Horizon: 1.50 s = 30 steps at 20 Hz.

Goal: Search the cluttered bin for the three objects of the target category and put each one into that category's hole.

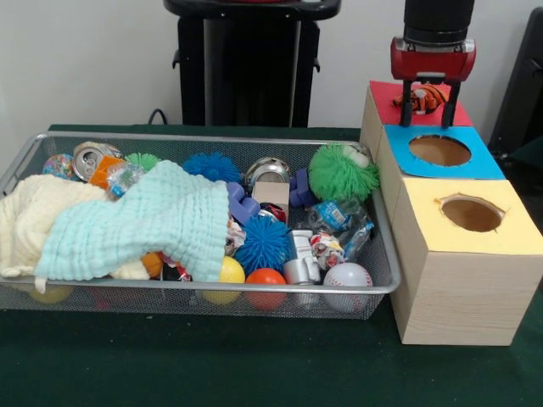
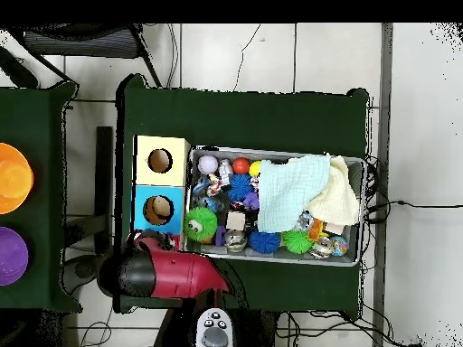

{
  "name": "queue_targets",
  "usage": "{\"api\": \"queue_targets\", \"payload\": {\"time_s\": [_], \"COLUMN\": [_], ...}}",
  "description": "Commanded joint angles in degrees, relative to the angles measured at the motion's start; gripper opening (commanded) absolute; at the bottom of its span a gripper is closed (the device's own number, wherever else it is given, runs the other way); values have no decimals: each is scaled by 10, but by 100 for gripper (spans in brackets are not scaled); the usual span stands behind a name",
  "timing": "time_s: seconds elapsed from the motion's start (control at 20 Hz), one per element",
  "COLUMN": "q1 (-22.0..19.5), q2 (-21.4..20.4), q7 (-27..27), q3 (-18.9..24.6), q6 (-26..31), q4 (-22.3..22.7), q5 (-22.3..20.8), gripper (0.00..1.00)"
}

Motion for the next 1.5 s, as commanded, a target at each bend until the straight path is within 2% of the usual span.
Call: {"api": "queue_targets", "payload": {"time_s": [0.05, 0.2, 0.4, 0.55, 0.7, 0.8, 1.0, 1.25, 1.3, 1.5], "q1": [32, 50, 45, 55, 69, 73, 73, 50, 45, 33], "q2": [66, 64, 63, 34, -26, -42, -36, -35, -37, -47], "q7": [106, 133, 132, 138, 142, 138, 124, 105, 103, 107], "q3": [-9, -37, -43, -53, -75, -82, -79, -52, -45, -26], "q6": [124, 168, 173, 207, 270, 287, 266, 199, 176, 103], "q4": [-57, -67, -78, -70, -67, -66, -55, -29, -23, -1], "q5": [12, 19, 22, 20, 9, 3, 2, 24, 26, 38], "gripper": [100, 100, 100, 100, 100, 100, 100, 100, 0, 0]}}
